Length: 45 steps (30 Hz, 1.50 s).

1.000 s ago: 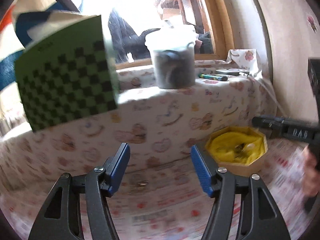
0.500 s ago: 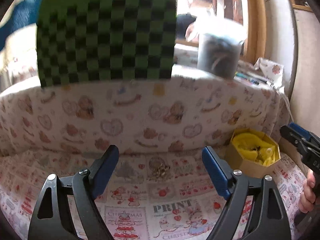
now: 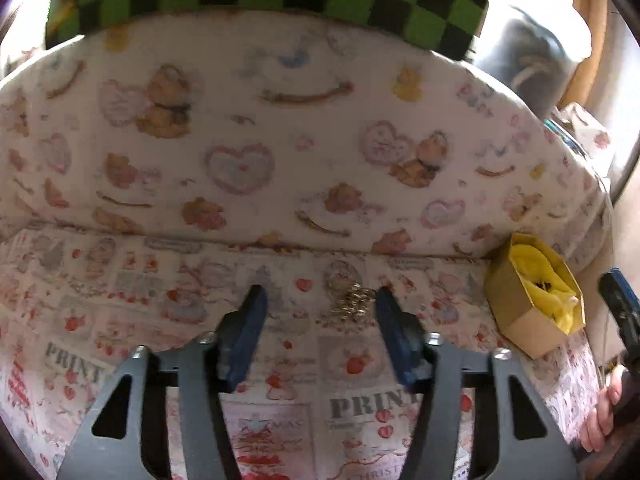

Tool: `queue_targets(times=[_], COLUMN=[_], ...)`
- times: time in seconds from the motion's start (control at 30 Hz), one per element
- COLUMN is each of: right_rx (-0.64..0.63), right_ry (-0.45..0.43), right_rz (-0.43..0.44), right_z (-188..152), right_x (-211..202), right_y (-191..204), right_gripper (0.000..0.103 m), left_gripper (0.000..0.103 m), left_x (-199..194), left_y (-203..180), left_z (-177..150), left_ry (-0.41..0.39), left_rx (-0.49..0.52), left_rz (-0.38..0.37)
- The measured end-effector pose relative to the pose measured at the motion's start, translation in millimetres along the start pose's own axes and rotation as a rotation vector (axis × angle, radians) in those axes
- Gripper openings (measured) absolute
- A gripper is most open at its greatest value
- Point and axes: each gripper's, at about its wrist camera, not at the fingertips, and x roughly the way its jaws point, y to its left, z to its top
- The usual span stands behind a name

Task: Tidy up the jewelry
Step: 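Move the left tool to the silver brooch and close on it, then lift the brooch with the left tool while the right tool grasps a small silver piece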

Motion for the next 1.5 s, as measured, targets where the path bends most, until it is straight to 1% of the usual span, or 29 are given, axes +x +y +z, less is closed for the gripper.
queue_targets(times=[0.07,0.1,0.17,0.2,0.23,0.3,0.43,0.6,0.73,0.8,0.87,0.97,1.0,1.03,1.1,1.17,1.2,1.23,1.27,1.3,1.33,1.4,1.47,1.5], right_rx=[-0.003,-0.002,0.002,0.003,0.003,0.002,-0.005,-0.014,-0.041,-0.05,-0.061,-0.069,-0.061,-0.046,-0.023,-0.018,-0.012,-0.008,0.003,0.02,0.025,0.018,0.031,0.032], right_ry=[0.021,0.025,0.027,0.026,0.026,0.027,0.023,0.002,-0.015,-0.03,-0.032,-0.02,-0.017,-0.008,0.048,0.126,0.18,0.211,0.268,0.307,0.331,0.364,0.399,0.41], right_rz=[0.009,0.009,0.004,0.007,0.007,0.004,0.001,0.005,0.025,0.031,0.02,0.022,0.04,0.07,0.134,0.172,0.209,0.226,0.24,0.259,0.276,0.265,0.255,0.256], right_z=[-0.3,-0.4,-0.5,-0.7,-0.9,-0.8,-0.4,-0.6,-1.3,-1.6,-1.2,5.6,9.3,14.8,26.1,34.4,38.1,38.8,39.1,37.4,36.1,33.4,29.9,28.8], right_x=[3.5,4.5,5.3,5.3,4.7,5.2,4.3,0.0,-3.9,-6.6,-6.6,-6.4,-7.5,-9.0,-6.1,2.8,10.0,14.4,24.2,33.0,41.1,54.7,71.6,77.5], right_y=[-0.2,-0.5,-1.5,-1.7,-1.7,-1.3,0.0,2.0,6.9,8.5,11.3,19.1,21.6,25.1,36.4,54.2,66.8,73.8,84.6,94.0,102.2,114.3,123.5,126.1], right_gripper=[0.087,0.087,0.087,0.087,0.087,0.087,0.087,0.087,0.09,0.091,0.091,0.091,0.091,0.091,0.091,0.091,0.091,0.091,0.091,0.091,0.09,0.089,0.08,0.071], left_gripper=[0.047,0.045,0.042,0.038,0.036,0.022,0.021,0.021,0.021,0.021,0.021,0.021,0.021,0.021,0.021,0.021,0.021,0.021,0.021,0.021,0.021,0.021,0.021,0.021], left_x=[5.6,9.3,16.1,19.8,20.8,22.0,20.3,8.1,-3.3,-13.1,-24.2,-39.4,-41.4,-41.1,-39.5,-40.2,-40.8,-41.1,-40.8,-38.3,-36.9,-35.4,-31.9,-30.1], left_y=[-5.2,-9.1,-16.2,-17.2,-18.1,-20.2,-20.7,6.9,26.8,36.5,42.9,56.5,60.0,62.3,66.4,69.2,69.2,68.5,68.8,66.1,66.7,68.8,70.6,72.4], left_z=[-0.1,0.0,0.0,0.5,0.8,0.7,-0.5,-5.0,-10.9,-11.6,-12.4,-14.7,-14.5,-13.4,-13.5,-14.0,-14.8,-14.7,-15.1,-14.8,-15.4,-16.7,-17.5,-17.8], left_ry=[0.026,0.042,0.069,0.081,0.082,0.084,0.072,0.037,0.027,-0.004,-0.033,-0.088,-0.097,-0.089,-0.074,-0.078,-0.077,-0.072,-0.062,-0.051,-0.04,-0.027,-0.008,0.007], left_rx=[0.03,0.05,0.086,0.089,0.091,0.092,0.084,0.028,0.011,0.005,-0.01,-0.068,-0.085,-0.094,-0.11,-0.125,-0.129,-0.131,-0.132,-0.131,-0.133,-0.149,-0.164,-0.172], left_rz=[-0.022,-0.016,0.022,0.029,0.028,0.007,-0.002,-0.031,-0.001,0.002,-0.011,-0.058,-0.043,-0.025,-0.02,-0.003,0.014,0.04,0.072,0.087,0.088,0.089,0.12,0.135])
